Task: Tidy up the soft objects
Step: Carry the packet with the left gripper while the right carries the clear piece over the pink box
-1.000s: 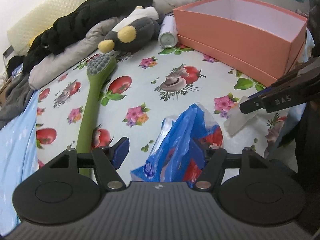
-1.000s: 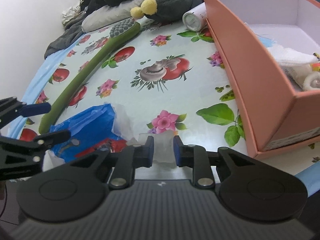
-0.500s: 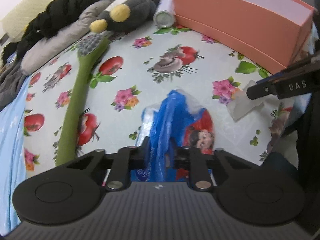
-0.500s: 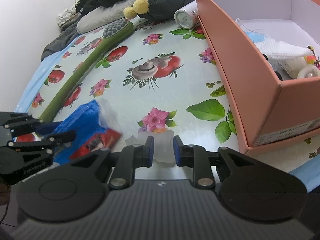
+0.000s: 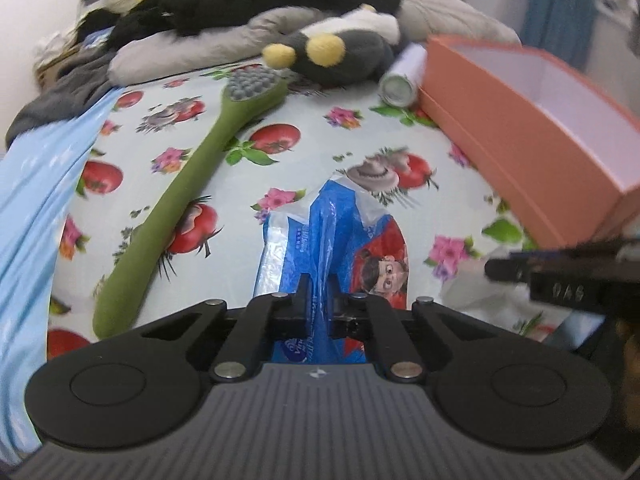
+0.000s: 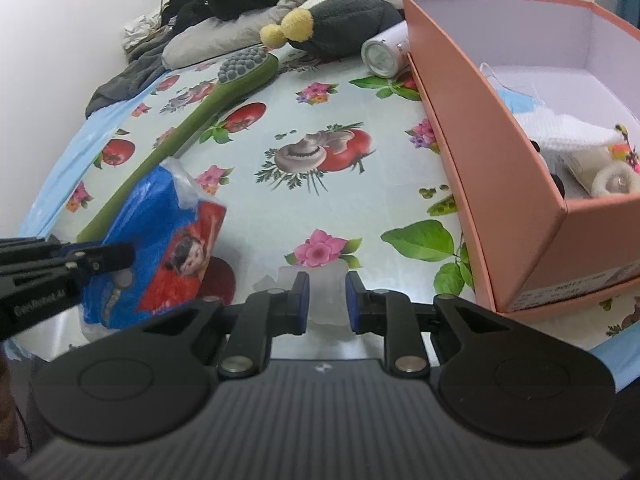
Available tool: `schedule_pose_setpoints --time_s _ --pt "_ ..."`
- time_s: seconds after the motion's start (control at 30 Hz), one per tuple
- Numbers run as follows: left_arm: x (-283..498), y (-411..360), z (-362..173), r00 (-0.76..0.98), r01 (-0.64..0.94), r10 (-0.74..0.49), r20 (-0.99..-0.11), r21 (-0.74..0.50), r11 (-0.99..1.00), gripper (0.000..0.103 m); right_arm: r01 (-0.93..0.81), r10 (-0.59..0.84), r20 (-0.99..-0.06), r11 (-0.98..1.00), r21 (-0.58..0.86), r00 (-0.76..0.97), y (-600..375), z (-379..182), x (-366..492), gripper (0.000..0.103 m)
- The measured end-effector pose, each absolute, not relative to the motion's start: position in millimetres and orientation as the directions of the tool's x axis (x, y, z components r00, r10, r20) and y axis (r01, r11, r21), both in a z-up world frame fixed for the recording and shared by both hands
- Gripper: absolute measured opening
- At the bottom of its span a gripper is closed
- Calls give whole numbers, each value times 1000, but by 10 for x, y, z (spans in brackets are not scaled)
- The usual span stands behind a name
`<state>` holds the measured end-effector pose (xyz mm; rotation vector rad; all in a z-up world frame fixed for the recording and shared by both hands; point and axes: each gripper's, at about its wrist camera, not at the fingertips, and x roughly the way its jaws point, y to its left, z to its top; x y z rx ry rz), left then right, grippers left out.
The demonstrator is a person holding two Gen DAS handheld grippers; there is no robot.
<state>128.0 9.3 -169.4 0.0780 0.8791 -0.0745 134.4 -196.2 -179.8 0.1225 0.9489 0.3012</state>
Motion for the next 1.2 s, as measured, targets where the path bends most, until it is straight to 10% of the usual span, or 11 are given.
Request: schedule_pose_setpoints --time_s 1.2 --pt "566 36 -565 807 -44 -52 -588 -148 988 8 -331 378 -607 924 193 700 -2004 -469 890 22"
